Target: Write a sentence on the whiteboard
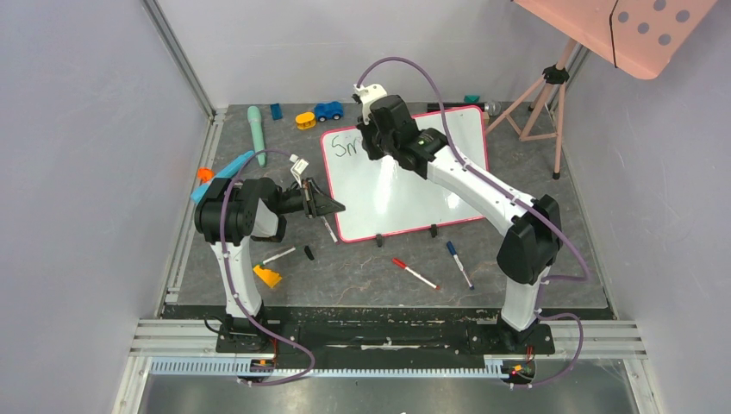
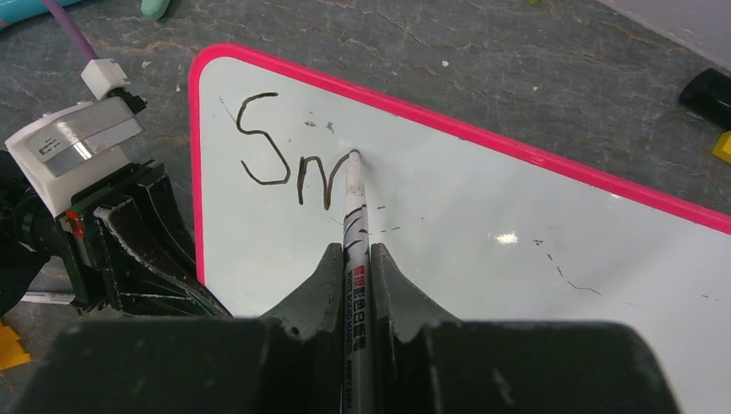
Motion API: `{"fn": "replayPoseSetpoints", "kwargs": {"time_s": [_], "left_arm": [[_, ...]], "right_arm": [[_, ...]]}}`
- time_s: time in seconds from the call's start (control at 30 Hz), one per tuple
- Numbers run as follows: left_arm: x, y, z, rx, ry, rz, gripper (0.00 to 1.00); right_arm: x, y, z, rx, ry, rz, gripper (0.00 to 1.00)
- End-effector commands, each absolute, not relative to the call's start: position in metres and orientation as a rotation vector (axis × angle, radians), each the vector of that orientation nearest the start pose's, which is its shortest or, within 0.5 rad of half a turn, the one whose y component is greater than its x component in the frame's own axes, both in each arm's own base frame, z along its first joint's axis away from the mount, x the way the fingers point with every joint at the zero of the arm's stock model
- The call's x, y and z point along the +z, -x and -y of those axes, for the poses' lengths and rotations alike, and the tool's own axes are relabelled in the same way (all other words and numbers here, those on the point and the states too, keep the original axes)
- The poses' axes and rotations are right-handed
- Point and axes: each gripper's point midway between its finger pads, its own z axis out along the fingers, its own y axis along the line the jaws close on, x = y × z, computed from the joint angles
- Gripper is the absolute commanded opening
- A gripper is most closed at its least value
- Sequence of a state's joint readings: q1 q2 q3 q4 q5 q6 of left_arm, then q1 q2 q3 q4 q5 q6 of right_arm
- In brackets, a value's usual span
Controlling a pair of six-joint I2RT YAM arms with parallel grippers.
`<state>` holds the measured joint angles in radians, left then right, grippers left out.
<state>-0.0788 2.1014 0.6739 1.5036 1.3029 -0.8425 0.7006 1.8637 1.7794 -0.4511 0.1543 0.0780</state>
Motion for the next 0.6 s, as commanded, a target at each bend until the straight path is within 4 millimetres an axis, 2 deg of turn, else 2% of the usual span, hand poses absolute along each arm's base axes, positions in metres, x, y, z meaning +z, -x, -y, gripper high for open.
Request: {"fn": "replayPoseSetpoints", "kwargs": {"time_s": [0.0, 0.57], "left_arm": [[0.086, -0.313, 0.207, -1.613, -0.686, -1.673, 0.02], [0.085, -0.313, 0.207, -1.609, -0.684, -1.672, 0.02]], "right_arm": [[0.235, -0.436, -0.307, 0.214, 0.528, -2.067, 0.00], [0.205, -0.407, -0.296, 0.251, 0.574, -2.127, 0.00]]}}
